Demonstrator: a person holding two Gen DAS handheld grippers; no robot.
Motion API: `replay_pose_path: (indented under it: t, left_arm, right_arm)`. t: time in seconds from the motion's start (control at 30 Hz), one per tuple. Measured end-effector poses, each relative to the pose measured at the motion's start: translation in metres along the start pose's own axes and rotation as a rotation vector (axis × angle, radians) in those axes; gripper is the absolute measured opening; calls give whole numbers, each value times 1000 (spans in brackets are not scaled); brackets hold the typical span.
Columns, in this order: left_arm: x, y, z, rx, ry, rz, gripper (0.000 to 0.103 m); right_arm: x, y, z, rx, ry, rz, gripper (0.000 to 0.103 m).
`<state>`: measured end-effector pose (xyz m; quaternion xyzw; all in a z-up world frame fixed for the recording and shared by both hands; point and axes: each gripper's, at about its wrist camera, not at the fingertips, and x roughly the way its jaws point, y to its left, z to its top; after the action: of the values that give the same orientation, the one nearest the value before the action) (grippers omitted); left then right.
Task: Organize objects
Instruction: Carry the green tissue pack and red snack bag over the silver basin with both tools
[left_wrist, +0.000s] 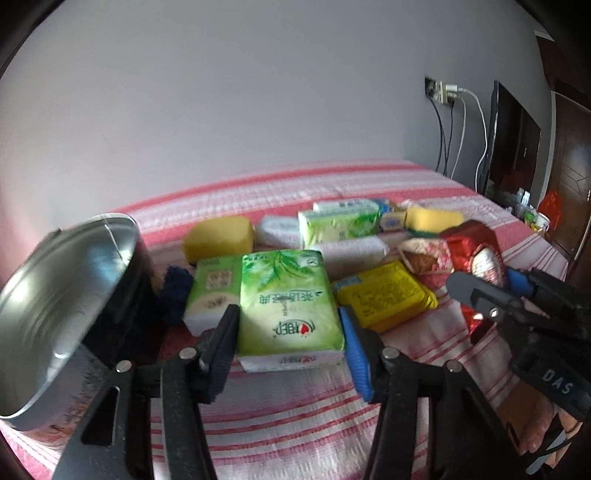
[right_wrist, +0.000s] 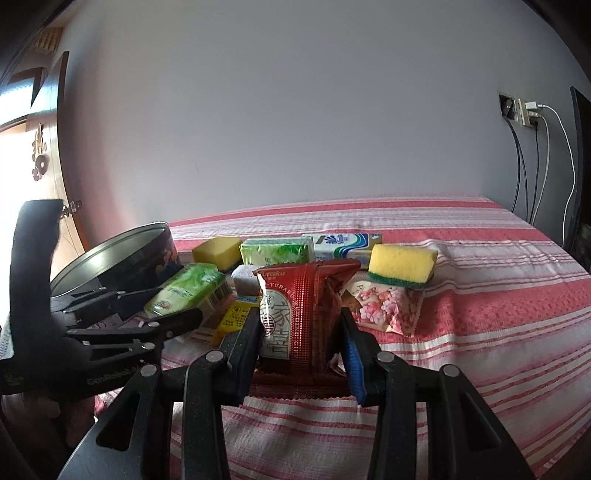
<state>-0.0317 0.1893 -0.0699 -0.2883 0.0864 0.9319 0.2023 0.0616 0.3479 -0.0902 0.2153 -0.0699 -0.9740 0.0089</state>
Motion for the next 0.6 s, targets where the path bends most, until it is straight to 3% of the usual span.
replay_pose_path:
  t: [0.33,0.6]
  left_arm:
    - [-51,15,11,-29,-162,62,53]
    - [-81,36,16,-58,-246,111,53]
  right_arm:
    - [-11,11,15,-37,-7,-52,43]
    - [-20,40,39,-107,-46,-64,43]
